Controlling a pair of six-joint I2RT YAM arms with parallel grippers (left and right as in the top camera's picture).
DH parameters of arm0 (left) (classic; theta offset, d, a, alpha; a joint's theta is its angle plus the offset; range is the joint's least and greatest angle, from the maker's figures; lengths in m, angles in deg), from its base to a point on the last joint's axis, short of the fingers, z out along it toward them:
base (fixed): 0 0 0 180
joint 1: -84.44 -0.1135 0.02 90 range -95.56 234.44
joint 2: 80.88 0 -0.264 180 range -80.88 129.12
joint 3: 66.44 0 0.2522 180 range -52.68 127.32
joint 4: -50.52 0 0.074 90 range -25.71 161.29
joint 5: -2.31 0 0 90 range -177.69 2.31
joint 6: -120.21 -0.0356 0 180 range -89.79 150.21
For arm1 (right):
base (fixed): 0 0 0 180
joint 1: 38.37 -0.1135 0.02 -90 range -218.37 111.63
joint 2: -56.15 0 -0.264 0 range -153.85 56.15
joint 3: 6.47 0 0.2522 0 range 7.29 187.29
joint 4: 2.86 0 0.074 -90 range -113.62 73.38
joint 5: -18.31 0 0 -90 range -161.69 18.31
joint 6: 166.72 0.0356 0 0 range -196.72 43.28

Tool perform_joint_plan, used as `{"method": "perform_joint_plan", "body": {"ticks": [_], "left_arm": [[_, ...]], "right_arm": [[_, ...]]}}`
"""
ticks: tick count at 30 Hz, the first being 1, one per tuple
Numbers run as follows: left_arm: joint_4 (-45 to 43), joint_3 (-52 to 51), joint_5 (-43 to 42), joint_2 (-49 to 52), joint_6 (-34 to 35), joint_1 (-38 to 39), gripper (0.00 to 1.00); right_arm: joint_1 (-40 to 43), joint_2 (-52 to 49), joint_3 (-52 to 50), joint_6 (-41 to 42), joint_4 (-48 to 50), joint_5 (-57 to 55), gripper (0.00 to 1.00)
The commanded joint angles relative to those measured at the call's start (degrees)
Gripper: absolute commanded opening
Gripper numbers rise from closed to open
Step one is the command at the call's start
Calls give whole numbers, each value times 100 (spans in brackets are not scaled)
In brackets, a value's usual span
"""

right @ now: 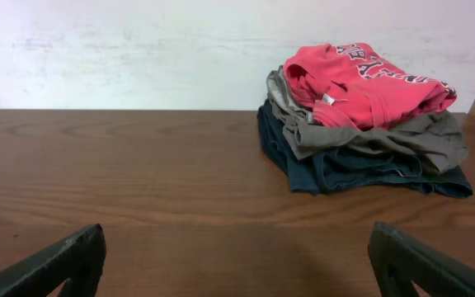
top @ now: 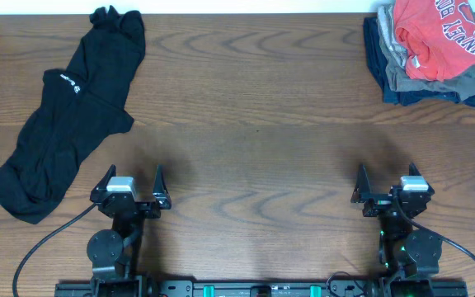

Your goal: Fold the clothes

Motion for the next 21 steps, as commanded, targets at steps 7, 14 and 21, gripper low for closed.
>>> {"method": "perform_joint_plan", "body": {"ticks": [7,14,21], "left_arm": [[267,-55,-59,-35,24,22,98],[267,-55,-59,-35,24,22,98],[267,-55,-59,-35,24,22,98]], "right_arm": [[-42,20,-20,101,-11,17,99],[-42,20,-20,101,-11,17,99],[-42,20,-20,101,-9,17,99]]}}
